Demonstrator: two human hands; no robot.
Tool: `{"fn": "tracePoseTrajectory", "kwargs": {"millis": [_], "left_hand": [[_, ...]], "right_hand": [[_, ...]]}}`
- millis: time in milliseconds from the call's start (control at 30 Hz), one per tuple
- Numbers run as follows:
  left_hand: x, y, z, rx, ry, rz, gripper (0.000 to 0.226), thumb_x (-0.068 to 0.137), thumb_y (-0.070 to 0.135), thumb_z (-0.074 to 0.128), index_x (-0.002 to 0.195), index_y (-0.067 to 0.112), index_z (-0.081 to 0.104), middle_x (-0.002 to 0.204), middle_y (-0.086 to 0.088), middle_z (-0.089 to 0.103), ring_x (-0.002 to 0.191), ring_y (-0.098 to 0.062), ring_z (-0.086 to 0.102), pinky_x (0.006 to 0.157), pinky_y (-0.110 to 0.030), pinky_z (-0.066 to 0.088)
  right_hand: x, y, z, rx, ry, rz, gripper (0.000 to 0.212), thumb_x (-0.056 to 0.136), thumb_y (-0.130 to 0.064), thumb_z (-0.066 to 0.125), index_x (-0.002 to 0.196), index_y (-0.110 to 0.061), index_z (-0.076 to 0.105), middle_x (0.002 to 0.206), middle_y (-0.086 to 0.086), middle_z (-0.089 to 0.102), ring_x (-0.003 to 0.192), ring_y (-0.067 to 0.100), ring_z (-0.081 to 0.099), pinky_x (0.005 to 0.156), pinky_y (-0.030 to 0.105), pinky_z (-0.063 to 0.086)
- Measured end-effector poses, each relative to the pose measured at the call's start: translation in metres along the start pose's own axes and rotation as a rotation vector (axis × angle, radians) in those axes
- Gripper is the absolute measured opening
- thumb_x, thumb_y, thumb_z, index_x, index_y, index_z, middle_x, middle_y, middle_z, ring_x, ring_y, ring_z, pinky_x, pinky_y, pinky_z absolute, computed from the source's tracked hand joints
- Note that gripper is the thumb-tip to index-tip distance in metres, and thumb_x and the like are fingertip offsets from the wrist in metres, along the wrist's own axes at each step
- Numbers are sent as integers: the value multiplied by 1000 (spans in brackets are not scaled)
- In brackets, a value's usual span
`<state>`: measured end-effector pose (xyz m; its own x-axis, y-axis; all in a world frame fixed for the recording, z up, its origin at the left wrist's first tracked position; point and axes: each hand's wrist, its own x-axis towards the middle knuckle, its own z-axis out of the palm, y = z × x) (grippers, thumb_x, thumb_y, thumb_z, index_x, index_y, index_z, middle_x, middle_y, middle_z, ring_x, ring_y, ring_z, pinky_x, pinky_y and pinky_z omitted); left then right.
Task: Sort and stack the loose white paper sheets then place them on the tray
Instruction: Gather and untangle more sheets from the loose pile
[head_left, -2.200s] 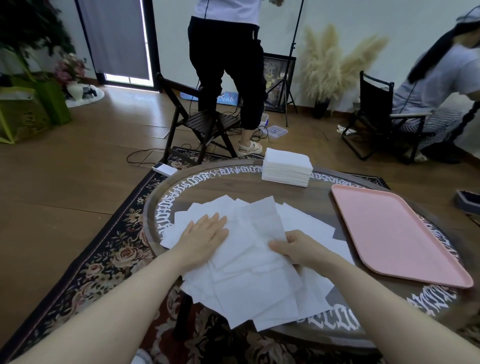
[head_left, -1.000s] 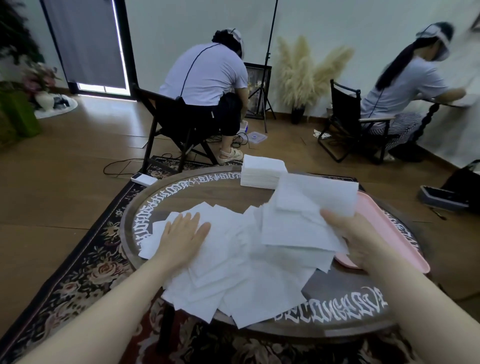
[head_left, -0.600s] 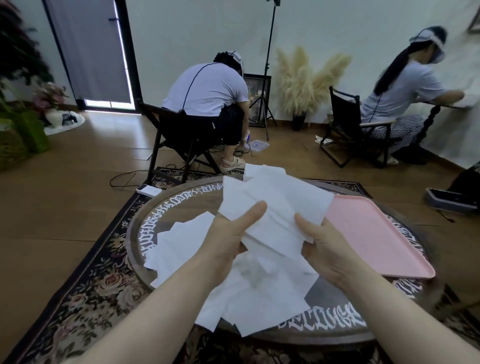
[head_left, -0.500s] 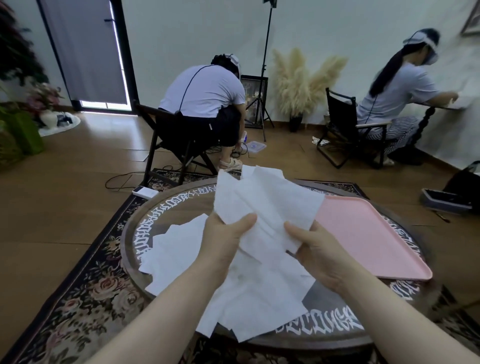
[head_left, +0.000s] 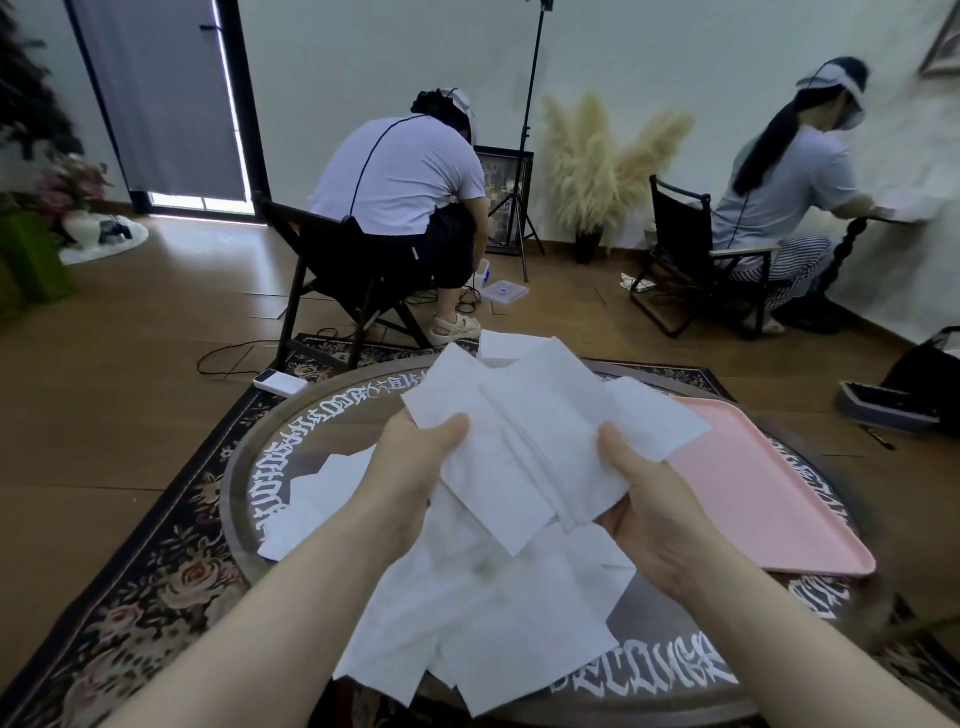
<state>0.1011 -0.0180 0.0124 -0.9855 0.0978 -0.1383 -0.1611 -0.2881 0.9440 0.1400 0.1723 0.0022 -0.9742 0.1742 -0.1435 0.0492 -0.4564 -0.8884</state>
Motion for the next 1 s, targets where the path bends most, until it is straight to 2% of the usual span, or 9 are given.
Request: {"fn": "tracePoseTrajectory", "kwargs": {"millis": [133, 233, 367, 433, 500, 667, 833, 900, 1000], "left_hand": [[8, 2, -4, -34, 47, 24, 16, 97, 6, 57, 103, 17, 66, 92, 3, 77, 86, -18, 72, 77, -35, 56], [11, 4, -8, -61, 77, -2, 18, 97, 3, 55, 100, 17, 66, 95, -1, 75, 90, -23, 71, 80, -38, 56], [13, 4, -10, -55, 160, 12, 23, 97, -1, 52, 88, 19, 60, 86, -1, 71, 85, -25, 67, 88, -45, 54], [8, 4, -6, -12, 142, 33, 24, 97, 0, 53, 87, 20, 61, 75, 4, 74, 81, -24, 68, 83, -41, 56], [2, 3, 0, 31, 106, 61, 24, 96, 1, 53, 87, 20, 63, 72, 9, 75, 77, -19, 71, 77, -37, 57], [-8, 1, 13, -28, 52, 31, 18, 97, 6, 54, 98, 17, 67, 89, 1, 77, 88, -23, 72, 82, -41, 57], [-16, 1, 21, -203, -49, -85, 39, 81, 19, 72, 117, 4, 65, 110, -13, 73, 104, -30, 69, 95, -47, 53], [-17, -2, 22, -248, -60, -99, 48, 73, 15, 76, 117, 1, 65, 110, -17, 72, 104, -33, 69, 96, -49, 53], [-14, -4, 22, -322, 13, -107, 40, 78, 6, 76, 117, 2, 66, 109, -16, 73, 105, -34, 68, 97, -51, 52]], "right_hand": [[1, -11, -1, 9, 80, -70, 37, 97, -25, 54, 131, -10, 59, 126, 7, 68, 114, 27, 65, 98, 46, 50], [1, -21, -3, 29, 183, -191, 27, 98, -24, 56, 122, -15, 63, 121, 6, 70, 116, 29, 63, 104, 54, 46], [-1, -33, -3, -126, 317, -560, 7, 99, -27, 58, 95, -29, 64, 87, -23, 74, 84, -6, 69, 66, 14, 55], [-1, -26, -3, -276, 274, -653, 9, 98, -30, 58, 91, -31, 64, 82, -31, 71, 78, -11, 67, 58, 7, 50], [1, -13, -2, -440, 195, -690, 11, 99, -28, 56, 95, -32, 65, 87, -29, 72, 90, -4, 68, 71, 12, 51], [-2, 4, 4, -1100, -243, -806, 54, 86, 1, 54, 127, -34, 57, 126, -27, 57, 124, 19, 54, 103, 45, 44], [-7, 12, 7, -1095, -306, -653, 38, 101, -37, 44, 139, -36, 48, 149, -13, 45, 141, 8, 34, 116, 46, 29], [-10, 13, 10, -1142, -342, -652, 59, 97, -60, 30, 144, -28, 48, 152, -13, 42, 143, 6, 30, 117, 41, 26], [-14, 17, 13, -877, -387, -482, 46, 95, -51, 36, 136, -41, 56, 142, -14, 54, 136, 6, 44, 111, 28, 35]]}}
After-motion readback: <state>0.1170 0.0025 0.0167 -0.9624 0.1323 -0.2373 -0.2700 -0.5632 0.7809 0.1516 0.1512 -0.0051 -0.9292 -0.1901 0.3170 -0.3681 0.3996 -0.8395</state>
